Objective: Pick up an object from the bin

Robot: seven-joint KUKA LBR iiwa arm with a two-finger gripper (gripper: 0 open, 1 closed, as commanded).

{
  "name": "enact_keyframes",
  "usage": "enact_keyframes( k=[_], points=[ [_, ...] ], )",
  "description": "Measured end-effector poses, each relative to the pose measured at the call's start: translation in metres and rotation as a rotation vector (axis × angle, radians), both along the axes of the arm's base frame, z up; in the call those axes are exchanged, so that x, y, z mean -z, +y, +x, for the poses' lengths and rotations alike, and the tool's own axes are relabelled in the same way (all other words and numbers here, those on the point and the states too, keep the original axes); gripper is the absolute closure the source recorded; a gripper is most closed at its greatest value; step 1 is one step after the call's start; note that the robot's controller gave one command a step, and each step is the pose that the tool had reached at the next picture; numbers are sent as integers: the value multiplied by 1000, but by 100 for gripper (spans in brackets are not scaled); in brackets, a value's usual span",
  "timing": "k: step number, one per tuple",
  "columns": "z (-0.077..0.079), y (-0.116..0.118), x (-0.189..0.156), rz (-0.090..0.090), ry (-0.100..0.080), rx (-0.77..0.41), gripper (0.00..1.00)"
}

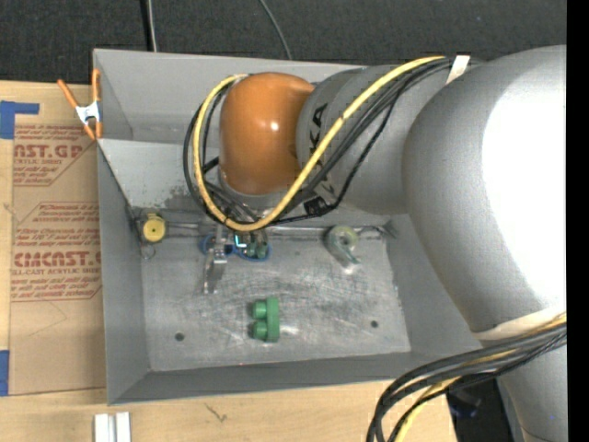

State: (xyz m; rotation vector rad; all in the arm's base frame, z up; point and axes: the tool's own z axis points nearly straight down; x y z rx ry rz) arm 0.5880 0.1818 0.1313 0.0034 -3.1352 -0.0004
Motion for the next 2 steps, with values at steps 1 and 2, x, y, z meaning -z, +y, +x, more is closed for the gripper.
enact_keyframes(
  k=[1,2],
  points=[
    [-26,-61,58,5,-20,-278,0],
    [-103,-80,-21,1,-8,-130,0]
  ],
)
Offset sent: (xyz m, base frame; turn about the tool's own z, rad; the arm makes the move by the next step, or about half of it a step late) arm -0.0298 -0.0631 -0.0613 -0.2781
